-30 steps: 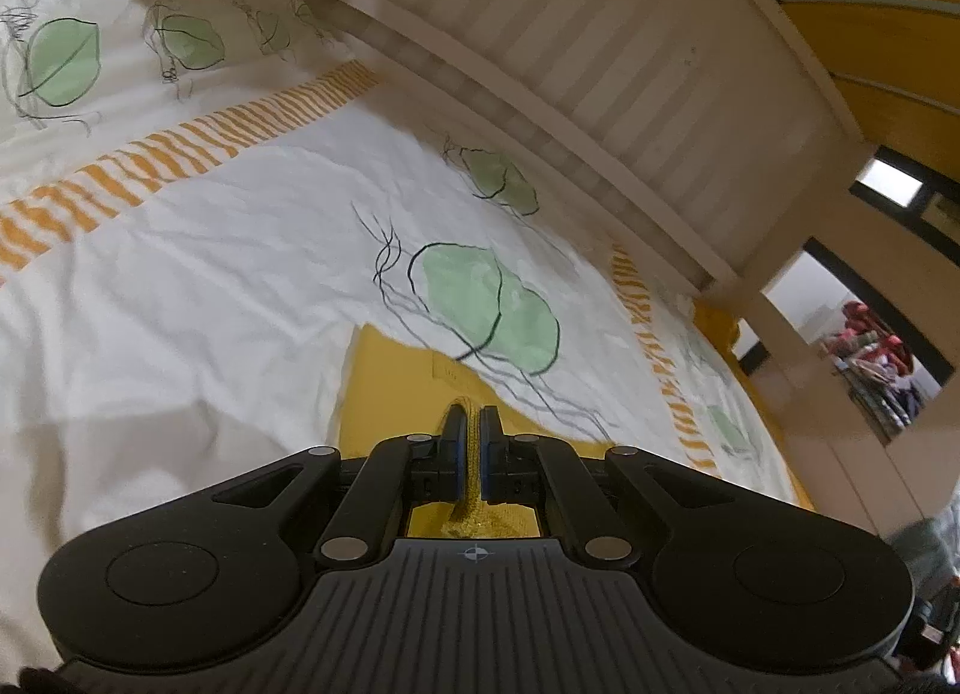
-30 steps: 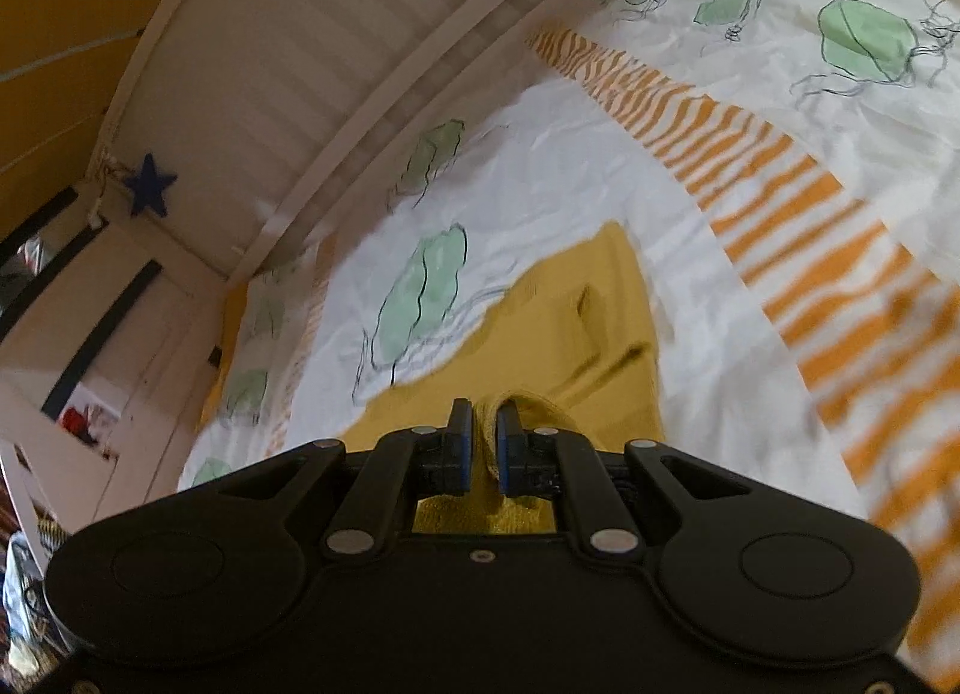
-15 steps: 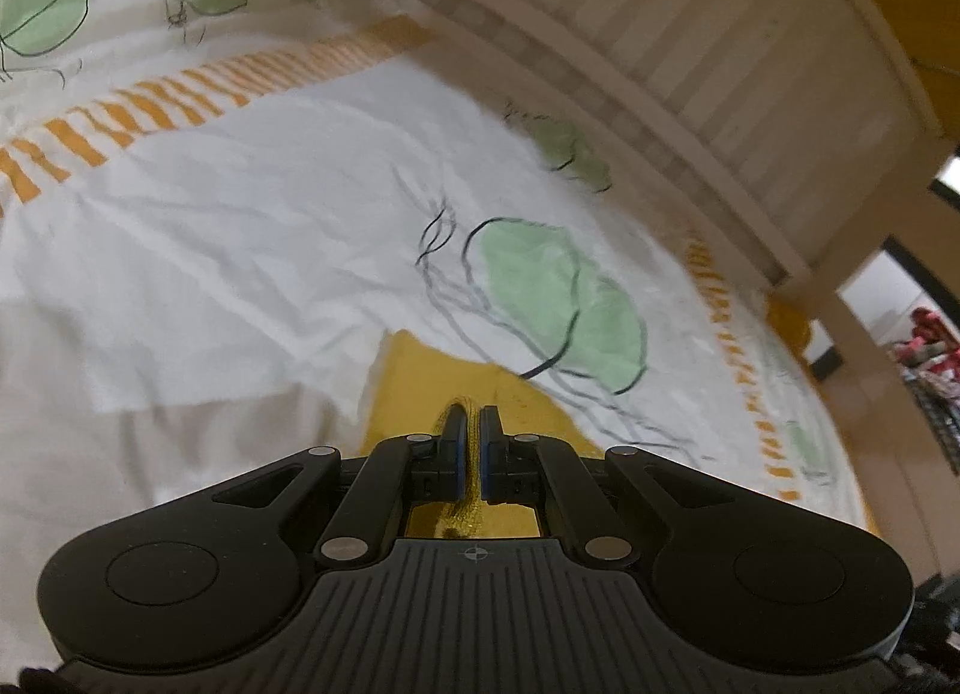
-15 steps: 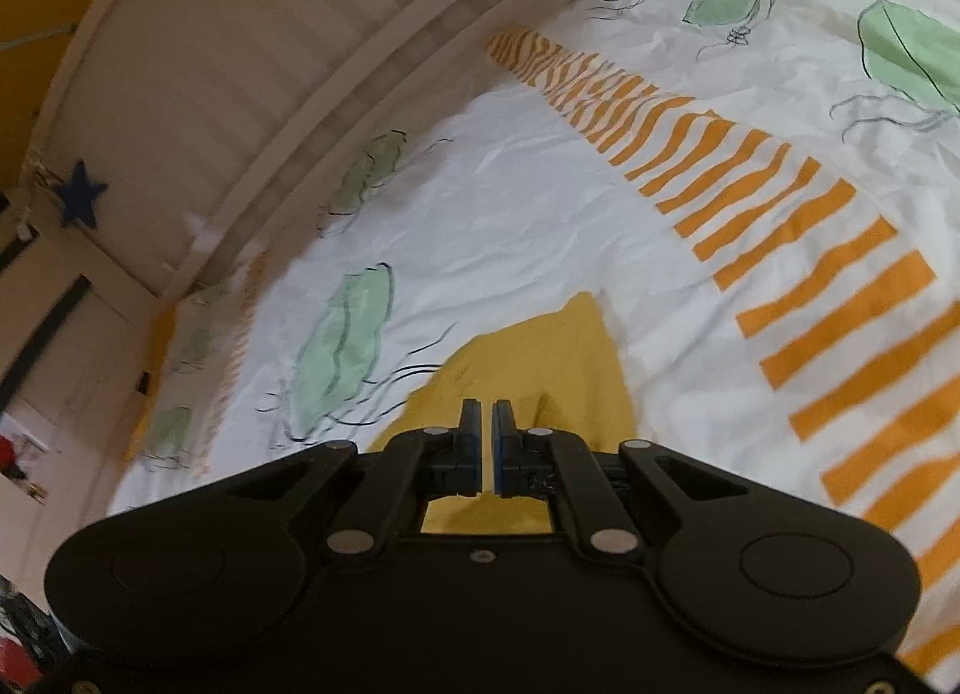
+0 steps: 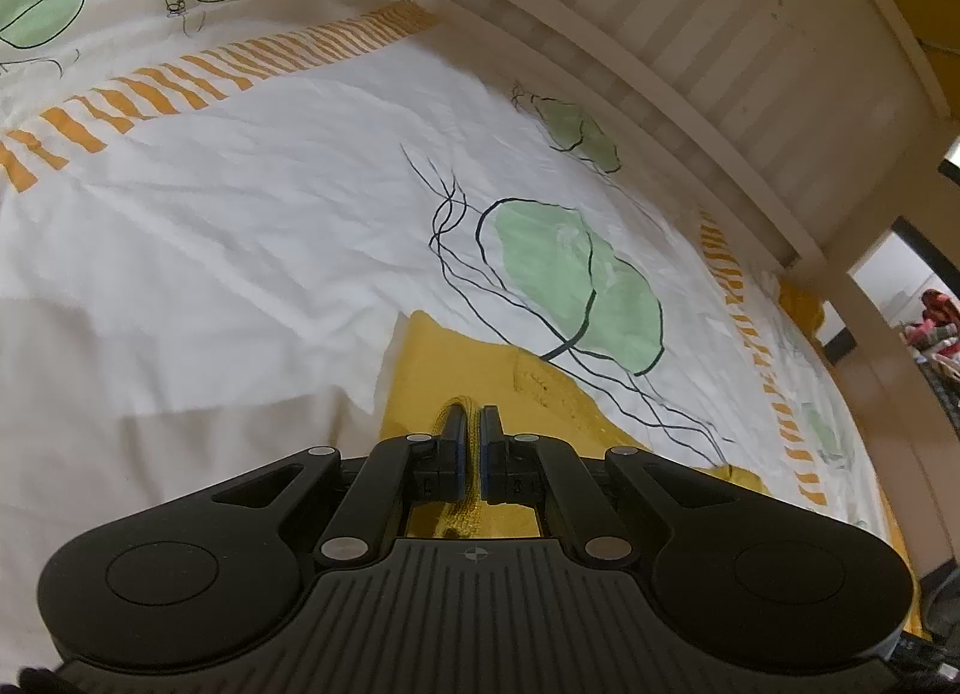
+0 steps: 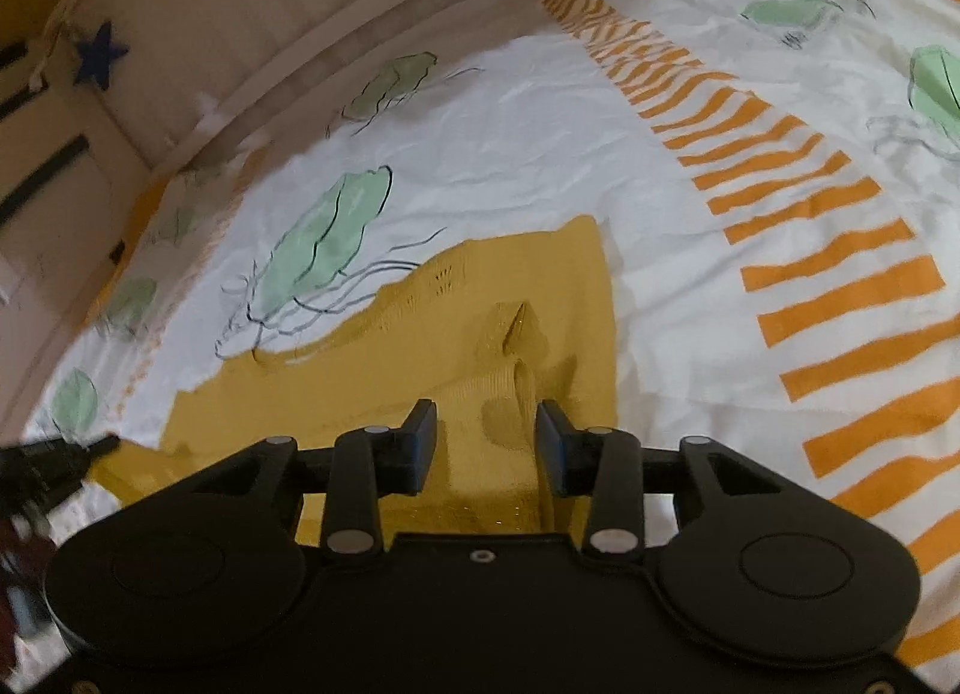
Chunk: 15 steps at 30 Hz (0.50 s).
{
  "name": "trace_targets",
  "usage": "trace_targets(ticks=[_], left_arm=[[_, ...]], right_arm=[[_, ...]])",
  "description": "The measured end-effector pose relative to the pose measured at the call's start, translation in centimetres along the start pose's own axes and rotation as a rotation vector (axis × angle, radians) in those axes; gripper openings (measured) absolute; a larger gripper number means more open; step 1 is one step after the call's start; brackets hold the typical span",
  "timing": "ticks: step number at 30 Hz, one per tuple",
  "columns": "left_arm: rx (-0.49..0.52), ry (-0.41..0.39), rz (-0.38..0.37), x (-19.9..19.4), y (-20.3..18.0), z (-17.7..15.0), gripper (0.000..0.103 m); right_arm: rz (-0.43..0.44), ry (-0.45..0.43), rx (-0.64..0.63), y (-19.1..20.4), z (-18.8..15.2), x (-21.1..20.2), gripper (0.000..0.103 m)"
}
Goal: Fold small clothes
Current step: 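Lift the hem with both tools and fold it over toward the collar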
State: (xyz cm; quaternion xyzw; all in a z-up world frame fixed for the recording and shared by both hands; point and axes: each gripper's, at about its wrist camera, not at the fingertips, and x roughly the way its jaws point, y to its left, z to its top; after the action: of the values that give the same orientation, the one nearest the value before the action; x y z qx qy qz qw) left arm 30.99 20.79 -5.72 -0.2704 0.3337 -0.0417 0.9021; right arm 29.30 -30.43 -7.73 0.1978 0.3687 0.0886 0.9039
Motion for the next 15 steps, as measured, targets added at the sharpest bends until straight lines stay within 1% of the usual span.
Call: trace_targets(ticks=[2, 3, 4, 5, 6, 7, 10, 15], left_arm=[[0.002, 0.002, 0.001, 0.0, 0.0, 0.0, 0.004], [0.002, 0.002, 0.001, 0.0, 0.0, 0.0, 0.004], [0.002, 0.002, 0.002, 0.0, 0.0, 0.0, 0.004], [0.002, 0.002, 0.002, 0.0, 0.1, 0.0, 0.004], [0.003, 0.003, 0.001, -0.1, 0.1, -0.1, 0.004], [0.002, 0.003, 0.002, -0.1, 0.1, -0.1, 0.004], [-0.002, 0.004, -0.004, -0.3, 0.1, -0.1, 0.004], [0.007, -0.007, -0.041, -1.3, -0.2, 0.3, 0.004]], right_arm=[[0.007, 0.004, -0.029, 0.0, -0.1, 0.2, 0.048], [0.010, 0.005, -0.039, 0.1, -0.2, 0.3, 0.036], [0.015, 0.002, -0.049, 0.1, -0.3, 0.1, 0.018], [0.018, -0.001, -0.059, 0.3, -0.4, 0.0, 0.012], [0.025, -0.002, -0.070, 0.4, -0.5, -0.1, 0.011], [0.031, -0.001, -0.073, 0.5, -0.6, -0.2, 0.008], [0.064, -0.020, -0.043, 0.4, -0.6, -0.8, 0.007], [0.158, -0.085, 0.124, -1.1, 0.7, -2.4, 0.007]])
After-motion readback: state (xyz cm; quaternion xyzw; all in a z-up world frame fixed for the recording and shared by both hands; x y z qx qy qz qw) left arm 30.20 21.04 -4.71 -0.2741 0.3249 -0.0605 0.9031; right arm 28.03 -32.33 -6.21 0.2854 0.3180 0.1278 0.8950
